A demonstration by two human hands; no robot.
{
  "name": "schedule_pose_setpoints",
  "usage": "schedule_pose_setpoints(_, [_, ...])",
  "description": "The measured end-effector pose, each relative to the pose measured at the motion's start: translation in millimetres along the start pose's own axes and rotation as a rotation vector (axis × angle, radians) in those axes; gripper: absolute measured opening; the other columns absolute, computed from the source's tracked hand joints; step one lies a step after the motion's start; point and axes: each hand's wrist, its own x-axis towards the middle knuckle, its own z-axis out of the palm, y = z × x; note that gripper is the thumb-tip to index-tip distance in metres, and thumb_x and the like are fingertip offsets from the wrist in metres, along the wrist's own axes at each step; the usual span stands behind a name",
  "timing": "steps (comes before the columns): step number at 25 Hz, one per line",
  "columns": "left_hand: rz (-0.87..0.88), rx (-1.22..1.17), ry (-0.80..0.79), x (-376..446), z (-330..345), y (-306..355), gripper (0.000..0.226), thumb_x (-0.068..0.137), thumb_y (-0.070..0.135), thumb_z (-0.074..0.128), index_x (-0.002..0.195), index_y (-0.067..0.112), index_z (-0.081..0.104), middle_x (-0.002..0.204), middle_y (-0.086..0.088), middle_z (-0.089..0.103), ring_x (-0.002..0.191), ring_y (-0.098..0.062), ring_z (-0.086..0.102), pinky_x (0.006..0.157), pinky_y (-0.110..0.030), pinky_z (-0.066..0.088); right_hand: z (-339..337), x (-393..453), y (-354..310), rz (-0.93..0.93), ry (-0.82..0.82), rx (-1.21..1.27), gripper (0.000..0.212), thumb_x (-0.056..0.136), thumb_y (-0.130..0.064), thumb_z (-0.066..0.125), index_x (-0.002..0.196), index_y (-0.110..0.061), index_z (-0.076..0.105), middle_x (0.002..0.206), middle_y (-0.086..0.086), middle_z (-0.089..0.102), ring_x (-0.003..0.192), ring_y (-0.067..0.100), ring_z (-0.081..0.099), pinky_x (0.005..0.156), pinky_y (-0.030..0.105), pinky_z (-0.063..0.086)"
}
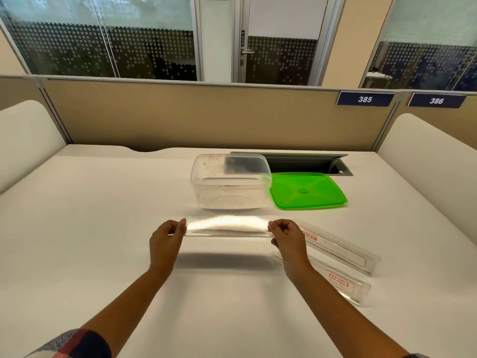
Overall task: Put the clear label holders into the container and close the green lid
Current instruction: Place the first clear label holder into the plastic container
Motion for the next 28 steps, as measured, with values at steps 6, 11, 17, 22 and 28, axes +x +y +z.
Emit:
schedule_pose_setpoints(6, [0.054, -0.070, -0.087, 38.4, 3.8, 39.2, 0.032, 0.095, 0.030, 0.043, 0.105, 0.009, 0.065, 0.098, -0.002, 0.063, 0.095, -0.024, 0.058, 0.088, -0.040, 0.048, 12.2, 40.2, -40.0, 0.053, 0.022, 0.232, 0.014, 0.090, -0.008, 0.056, 0.077, -0.013, 0.057, 0.072, 0.006, 0.056, 0.062, 0.013, 0.052, 0.063, 0.022, 0.049])
schedule_pose_setpoints(11, [0.085, -0.021, -0.136, 79.5, 10.4, 74.4, 0.033, 0.096, 0.027, 0.044, 0.112, 0.003, 0.059, 0.102, -0.005, 0.061, 0.094, -0.022, 0.058, 0.079, -0.031, 0.046, 22.3, 81.8, -75.2, -0.028, -0.010, 0.239, 0.015, 0.089, -0.004, 0.057, 0.078, -0.014, 0.056, 0.071, 0.005, 0.056, 0.060, 0.011, 0.053, 0.065, 0.020, 0.054])
schedule_pose_setpoints(17, [-0.144, -0.089, -0.107, 130.8, 39.4, 95.4, 0.039, 0.095, 0.029, 0.046, 0.109, -0.004, 0.061, 0.099, -0.015, 0.062, 0.095, -0.030, 0.058, 0.079, -0.040, 0.048, 45.2, 150.6, -83.6, -0.050, 0.061, 0.059, 0.021, 0.092, -0.003, 0.052, 0.075, -0.015, 0.055, 0.068, 0.005, 0.056, 0.052, 0.010, 0.051, 0.055, 0.018, 0.050])
schedule_pose_setpoints(22, [-0.137, -0.025, -0.073, 160.1, 58.8, 100.9, 0.039, 0.095, 0.026, 0.045, 0.108, -0.006, 0.062, 0.110, -0.026, 0.064, 0.098, -0.037, 0.060, 0.093, -0.049, 0.050, 59.8, 193.2, -85.0, -0.068, 0.077, -0.278, 0.016, 0.088, -0.010, 0.057, 0.104, -0.007, 0.059, 0.092, 0.012, 0.065, 0.071, 0.023, 0.061, 0.072, 0.032, 0.051])
schedule_pose_setpoints(28, [-0.335, -0.062, -0.061, 170.4, 76.0, 86.2, 0.029, 0.094, 0.016, 0.046, 0.112, -0.004, 0.057, 0.109, -0.020, 0.058, 0.094, -0.030, 0.055, 0.094, -0.040, 0.048, 58.2, 204.7, -72.6, -0.220, 0.067, -0.650, 0.028, 0.088, -0.002, 0.043, 0.107, -0.008, 0.062, 0.111, 0.013, 0.068, 0.098, 0.031, 0.061, 0.078, 0.031, 0.046])
